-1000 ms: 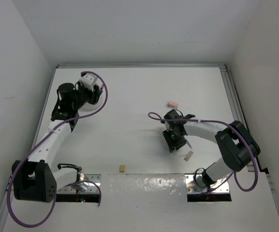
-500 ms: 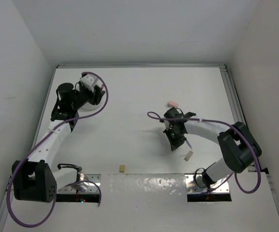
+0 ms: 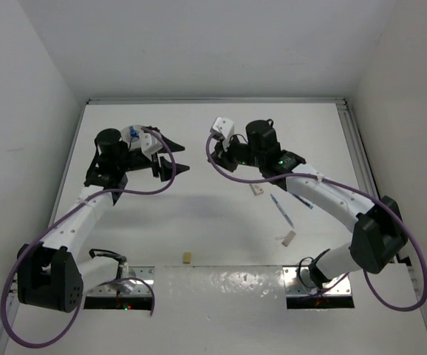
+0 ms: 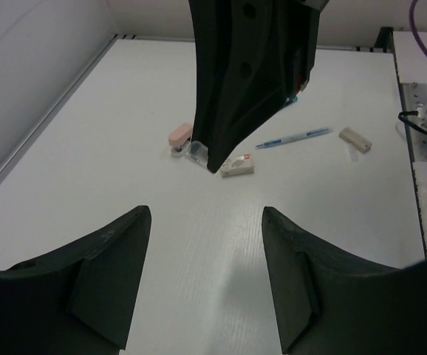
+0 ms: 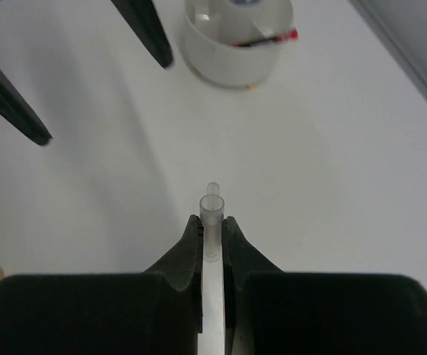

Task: Sort the stationery into containers
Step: Pick up the pen cap from the center of the board.

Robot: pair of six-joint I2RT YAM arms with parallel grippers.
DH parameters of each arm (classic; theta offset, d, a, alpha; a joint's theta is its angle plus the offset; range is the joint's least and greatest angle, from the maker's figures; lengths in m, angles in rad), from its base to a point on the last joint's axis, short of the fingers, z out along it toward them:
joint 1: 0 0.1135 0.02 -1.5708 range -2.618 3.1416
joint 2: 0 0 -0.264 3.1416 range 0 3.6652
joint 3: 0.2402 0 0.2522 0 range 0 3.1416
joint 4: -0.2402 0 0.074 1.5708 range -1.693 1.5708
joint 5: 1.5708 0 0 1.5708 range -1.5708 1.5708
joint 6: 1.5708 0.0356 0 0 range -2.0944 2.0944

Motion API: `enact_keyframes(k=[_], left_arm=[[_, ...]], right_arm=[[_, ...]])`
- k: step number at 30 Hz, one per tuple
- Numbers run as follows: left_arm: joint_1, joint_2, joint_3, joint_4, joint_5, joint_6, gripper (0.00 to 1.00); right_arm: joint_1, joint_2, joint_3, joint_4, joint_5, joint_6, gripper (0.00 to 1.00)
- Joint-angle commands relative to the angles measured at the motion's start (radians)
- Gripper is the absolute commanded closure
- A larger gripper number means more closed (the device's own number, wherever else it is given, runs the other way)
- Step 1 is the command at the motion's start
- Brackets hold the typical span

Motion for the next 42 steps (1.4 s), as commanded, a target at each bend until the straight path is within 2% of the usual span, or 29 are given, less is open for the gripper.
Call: enact_keyframes(k=[1,2,5,7,8,13,18,21,22,23,24,25,27,28,29,30,33,37,42], left_arm=[[-0.002,-0.039,0.008,0.091,0.084,-0.051,0.4],[0.001,-0.041,0.005,0.086,0.081,-0.057,0.4],[-0.002,-0.038,0.001,0.101,0.09,-0.071,0.42],[-0.002,-0.035,-0.004,0.114,0.102,-0.082,0.47],[-0.004,-0.026,-0.004,0.115,0.101,-0.085,0.54],[-0.004,-0.018,-0.004,0.112,0.108,-0.091,0.64],[-0.004,-0.021,0.004,0.04,0.165,-0.037,0.66],[-0.001,-0.024,0.008,0.031,0.184,-0.024,0.84],[0.002,-0.03,0.013,0.01,0.19,-0.01,0.84],[0.007,-0.033,0.019,-0.013,0.202,0.004,0.79],[0.013,-0.036,0.042,-0.046,0.232,0.027,0.68],[0.018,-0.039,0.059,-0.145,0.248,0.092,0.51],[0.047,-0.047,0.098,-0.26,0.294,0.166,0.42],[0.053,-0.05,0.106,-0.311,0.297,0.188,0.35],[0.058,-0.056,0.112,-0.328,0.296,0.202,0.33],[0.056,-0.058,0.12,-0.342,0.296,0.217,0.29],[0.05,-0.055,0.119,-0.331,0.288,0.231,0.27],[0.044,-0.044,0.109,-0.27,0.285,0.207,0.29],[0.024,-0.049,0.088,-0.221,0.27,0.175,0.44]], right_arm=[[0.025,0.006,-0.045,0.292,-0.161,-0.058,1.0],[0.034,0.002,-0.056,0.348,-0.169,-0.064,1.0],[0.066,0.006,-0.073,0.376,-0.174,-0.054,1.0],[0.074,0.011,-0.068,0.378,-0.174,-0.052,1.0],[0.083,0.011,-0.068,0.382,-0.174,-0.058,1.0],[0.115,-0.007,-0.081,0.398,-0.167,-0.066,1.0],[0.135,-0.035,-0.085,0.37,-0.135,-0.115,1.0],[0.15,-0.052,-0.096,0.376,-0.121,-0.127,1.0],[0.152,-0.058,-0.101,0.379,-0.117,-0.14,1.0],[0.161,-0.067,-0.113,0.382,-0.108,-0.147,1.0],[0.163,-0.092,-0.119,0.381,-0.094,-0.166,1.0],[0.169,-0.107,-0.13,0.376,-0.086,-0.198,1.0],[0.196,-0.173,-0.174,0.35,-0.044,-0.343,1.0],[0.204,-0.193,-0.191,0.338,-0.034,-0.403,1.0],[0.212,-0.213,-0.215,0.317,-0.029,-0.502,1.0],[0.21,-0.248,-0.222,0.307,-0.029,-0.534,1.0],[0.216,-0.277,-0.219,0.26,-0.028,-0.606,1.0],[0.23,-0.29,-0.197,0.195,-0.029,-0.667,1.0],[0.229,-0.254,-0.197,0.256,-0.031,-0.597,1.0]])
